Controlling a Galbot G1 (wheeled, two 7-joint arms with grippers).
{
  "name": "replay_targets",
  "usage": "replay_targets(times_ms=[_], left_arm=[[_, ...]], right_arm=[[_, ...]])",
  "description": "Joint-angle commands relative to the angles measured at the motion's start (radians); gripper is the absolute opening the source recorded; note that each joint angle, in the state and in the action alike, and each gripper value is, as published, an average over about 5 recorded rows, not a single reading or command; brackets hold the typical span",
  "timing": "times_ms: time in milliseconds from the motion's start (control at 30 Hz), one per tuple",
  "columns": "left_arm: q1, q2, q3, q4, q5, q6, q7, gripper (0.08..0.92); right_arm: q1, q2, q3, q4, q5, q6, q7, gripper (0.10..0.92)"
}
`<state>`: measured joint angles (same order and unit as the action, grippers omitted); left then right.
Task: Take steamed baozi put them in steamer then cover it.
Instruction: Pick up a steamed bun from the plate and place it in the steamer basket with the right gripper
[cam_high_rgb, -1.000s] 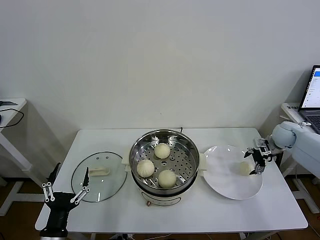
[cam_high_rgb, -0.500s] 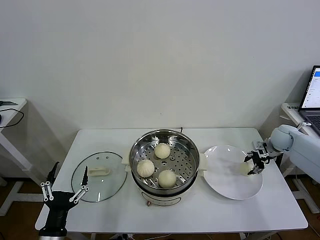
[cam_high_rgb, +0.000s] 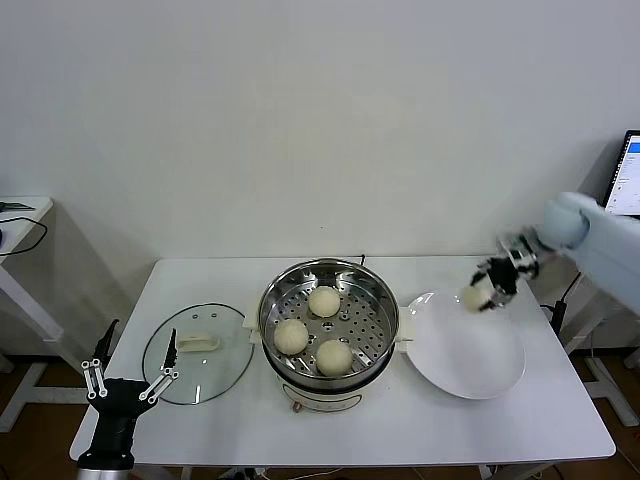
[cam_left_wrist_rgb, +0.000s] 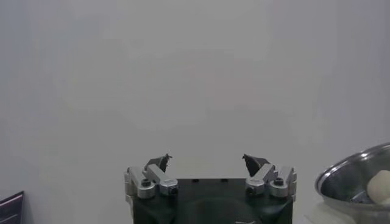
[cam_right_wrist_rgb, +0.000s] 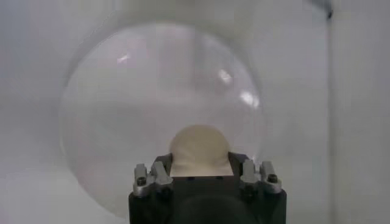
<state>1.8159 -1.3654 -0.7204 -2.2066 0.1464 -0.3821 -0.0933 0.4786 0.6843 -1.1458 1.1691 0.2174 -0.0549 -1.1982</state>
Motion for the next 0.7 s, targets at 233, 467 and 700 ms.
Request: replay_targets(times_ms=[233,467,700], left_arm=[[-0.005,0.0,-0.001,-0.007,0.0,0.007,-0.003,0.823],[-0.004,-0.003,-0.002,-0.01,0.0,0.008,-0.005,0.823],[-0.005,-0.006,-0.009,-0.011,-0.001,0.007,-0.007,0.823]], right_arm=[[0.407,0.309,-0.341,0.351,0.288,-0.148,0.001,0.645],[0.295,0.337,-0.37,0.369,0.259,-0.201,0.08,0.645],[0.211,0.333,-0.37,0.342,0.21,-0.215,0.135,0.645]])
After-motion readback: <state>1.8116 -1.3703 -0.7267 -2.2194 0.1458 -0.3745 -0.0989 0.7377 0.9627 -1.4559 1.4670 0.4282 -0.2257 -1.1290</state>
